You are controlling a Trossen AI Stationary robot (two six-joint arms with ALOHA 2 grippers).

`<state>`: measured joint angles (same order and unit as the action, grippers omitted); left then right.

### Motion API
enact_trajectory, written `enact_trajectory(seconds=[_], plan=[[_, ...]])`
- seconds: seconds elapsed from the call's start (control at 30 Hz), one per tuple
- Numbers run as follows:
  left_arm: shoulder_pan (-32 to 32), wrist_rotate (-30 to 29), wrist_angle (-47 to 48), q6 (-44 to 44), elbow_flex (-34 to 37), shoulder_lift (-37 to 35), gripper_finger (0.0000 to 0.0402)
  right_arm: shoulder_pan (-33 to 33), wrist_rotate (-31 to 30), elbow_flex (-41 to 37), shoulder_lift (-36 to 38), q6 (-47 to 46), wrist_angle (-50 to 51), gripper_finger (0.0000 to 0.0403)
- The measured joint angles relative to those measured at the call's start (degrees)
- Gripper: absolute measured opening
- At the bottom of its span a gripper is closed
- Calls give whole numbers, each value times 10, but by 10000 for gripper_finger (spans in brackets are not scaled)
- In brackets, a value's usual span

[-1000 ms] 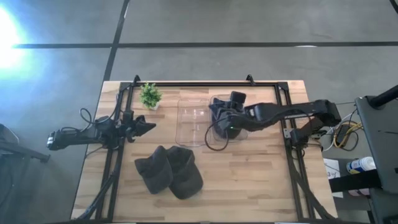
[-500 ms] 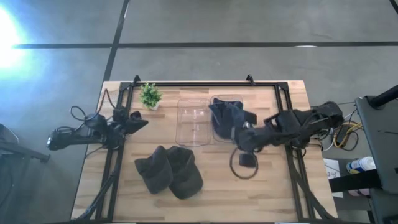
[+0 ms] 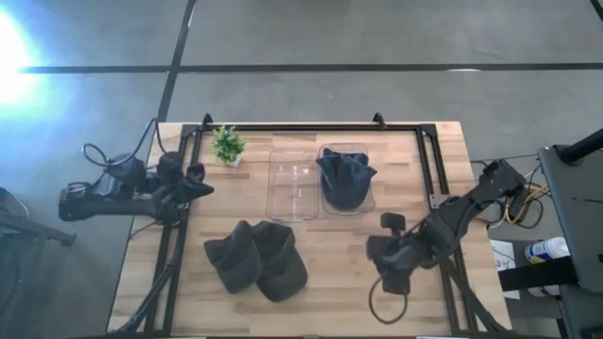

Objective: Pick & Place hat
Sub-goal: Put the left gray cap into the left transparent bin

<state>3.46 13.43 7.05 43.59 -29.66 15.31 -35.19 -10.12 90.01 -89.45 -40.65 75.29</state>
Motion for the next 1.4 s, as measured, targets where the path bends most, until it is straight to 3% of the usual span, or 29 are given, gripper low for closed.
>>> enact_trajectory(seconds=[0.13,0.3,0.5,0.73,0.93,1.4], plan=[[-20,29,16,-66,-95,125,0,-23,-36,-27,1,-18,-3,8],[-95,34,172,-150,-233,293,0,-31,-45,-48,3,-45,-4,8],[-209,-85,340,-174,-325,424,0,-32,-51,-80,20,-78,-4,8],[-283,-198,415,-99,-338,455,0,-32,-51,-101,40,-90,-7,8],[-308,-204,486,-17,-334,454,0,-32,-66,-104,46,-106,-8,8],[-317,-169,601,31,-328,468,0,-32,-69,-105,46,-128,-8,8]])
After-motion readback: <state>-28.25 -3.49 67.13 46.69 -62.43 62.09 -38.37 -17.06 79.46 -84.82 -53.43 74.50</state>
